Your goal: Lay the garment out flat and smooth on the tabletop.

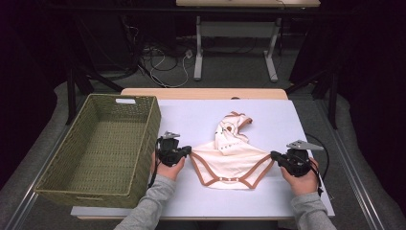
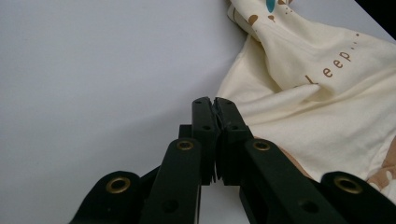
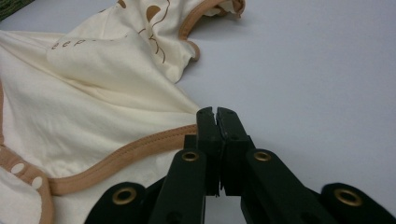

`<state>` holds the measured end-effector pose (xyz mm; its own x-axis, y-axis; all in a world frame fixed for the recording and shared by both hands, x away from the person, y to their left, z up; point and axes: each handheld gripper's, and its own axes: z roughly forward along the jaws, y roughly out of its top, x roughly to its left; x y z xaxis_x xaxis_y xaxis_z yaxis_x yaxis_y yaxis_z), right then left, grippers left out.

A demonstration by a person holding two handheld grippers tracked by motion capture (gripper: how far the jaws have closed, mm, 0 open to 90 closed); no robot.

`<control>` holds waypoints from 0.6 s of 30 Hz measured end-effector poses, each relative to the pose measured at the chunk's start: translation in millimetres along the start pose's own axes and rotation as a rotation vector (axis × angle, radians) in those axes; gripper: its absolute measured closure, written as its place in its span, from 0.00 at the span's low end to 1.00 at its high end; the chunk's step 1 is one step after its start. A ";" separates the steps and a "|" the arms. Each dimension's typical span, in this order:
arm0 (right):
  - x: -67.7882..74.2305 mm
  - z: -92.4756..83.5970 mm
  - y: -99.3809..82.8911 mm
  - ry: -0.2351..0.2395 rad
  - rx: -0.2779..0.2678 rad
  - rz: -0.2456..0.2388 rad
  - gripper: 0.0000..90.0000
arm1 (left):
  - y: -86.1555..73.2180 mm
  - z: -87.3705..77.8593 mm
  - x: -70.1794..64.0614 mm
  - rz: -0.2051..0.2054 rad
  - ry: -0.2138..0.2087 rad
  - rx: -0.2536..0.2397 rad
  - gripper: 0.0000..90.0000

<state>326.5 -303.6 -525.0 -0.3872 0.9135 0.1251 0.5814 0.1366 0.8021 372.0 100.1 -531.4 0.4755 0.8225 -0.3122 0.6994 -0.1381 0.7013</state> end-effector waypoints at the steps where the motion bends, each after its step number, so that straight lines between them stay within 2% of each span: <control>1: 0.0 0.8 -0.3 -0.005 -0.004 -0.002 0.99 | -0.5 0.2 -0.5 0.002 0.001 -0.003 0.98; 5: 0.0 0.3 -0.4 0.002 -0.004 -0.005 0.98 | -1.2 -1.3 -2.8 0.010 -0.003 -0.014 0.97; 7: 0.3 -0.4 -0.5 0.003 -0.007 -0.010 0.93 | -1.4 -2.5 -4.1 0.011 -0.003 -0.026 0.96; 9: 1.6 -1.6 -0.4 0.001 -0.011 -0.009 0.89 | -1.6 -5.1 -5.2 0.020 0.009 -0.033 0.91; 13: 4.9 -5.3 0.5 0.014 -0.028 -0.007 0.79 | -2.7 -10.9 -7.0 0.013 -0.003 -0.056 0.80; 15: 7.1 -6.2 1.1 0.015 -0.039 -0.024 0.74 | -3.6 -13.9 -7.9 0.013 -0.014 -0.070 0.73; 18: 13.2 -8.9 2.5 0.029 -0.049 -0.035 0.66 | -5.3 -18.5 -10.3 0.018 -0.025 -0.076 0.69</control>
<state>316.5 -294.6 -516.2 -0.4277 0.8969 0.1126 0.5314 0.1487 0.8340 353.5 102.5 -520.1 0.5012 0.8062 -0.3144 0.6486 -0.1095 0.7532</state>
